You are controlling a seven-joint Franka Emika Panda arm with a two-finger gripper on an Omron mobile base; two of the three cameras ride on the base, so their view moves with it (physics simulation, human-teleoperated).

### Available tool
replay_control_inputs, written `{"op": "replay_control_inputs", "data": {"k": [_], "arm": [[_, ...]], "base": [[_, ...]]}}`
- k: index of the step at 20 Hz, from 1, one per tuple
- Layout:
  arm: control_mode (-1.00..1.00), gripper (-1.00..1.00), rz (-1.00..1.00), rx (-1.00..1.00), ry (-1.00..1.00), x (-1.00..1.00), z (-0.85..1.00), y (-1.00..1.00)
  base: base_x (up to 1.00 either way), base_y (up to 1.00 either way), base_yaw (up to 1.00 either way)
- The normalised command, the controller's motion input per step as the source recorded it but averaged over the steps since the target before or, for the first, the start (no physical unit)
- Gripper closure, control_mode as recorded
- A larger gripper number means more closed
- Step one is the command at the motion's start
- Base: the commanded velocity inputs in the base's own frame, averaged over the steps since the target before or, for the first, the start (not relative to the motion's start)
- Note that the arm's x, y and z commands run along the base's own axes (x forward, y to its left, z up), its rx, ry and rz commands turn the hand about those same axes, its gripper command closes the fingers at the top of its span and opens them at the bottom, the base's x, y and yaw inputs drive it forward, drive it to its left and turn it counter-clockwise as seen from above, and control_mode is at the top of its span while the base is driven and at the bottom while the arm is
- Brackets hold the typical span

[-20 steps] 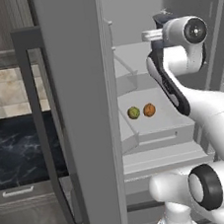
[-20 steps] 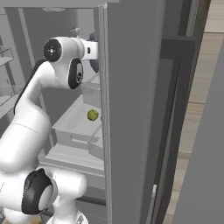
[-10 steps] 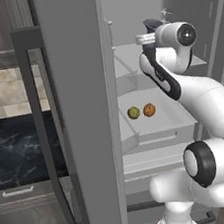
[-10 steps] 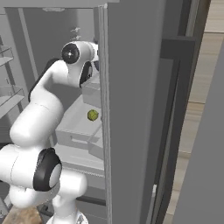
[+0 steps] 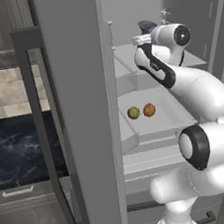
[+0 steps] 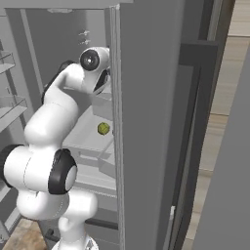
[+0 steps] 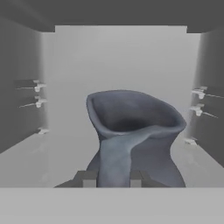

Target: Move the chicken breast and apple from the top shelf to the second highest shelf to make space. Then, place the pitcher from the counter on the cleared top shelf.

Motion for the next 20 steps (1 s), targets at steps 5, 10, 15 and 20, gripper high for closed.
{"op": "replay_control_inputs", "data": {"k": [5,10,15,20], "arm": [[-1.0,-1.0,0.05,-0.03,0.0,0.4,-0.28,0.0],[-1.0,-1.0,0.04,-0.05,0.0,0.18,-0.2,0.0],[-1.0,-1.0,0.01,-0.09,-0.01,0.01,-0.06,0.01],[-1.0,-1.0,0.0,-0.16,-0.05,0.0,0.0,0.14]], "base": [[0.0,0.0,0.0],[0.0,0.0,0.0],[0.0,0.0,0.0],[0.0,0.0,0.0]]}}
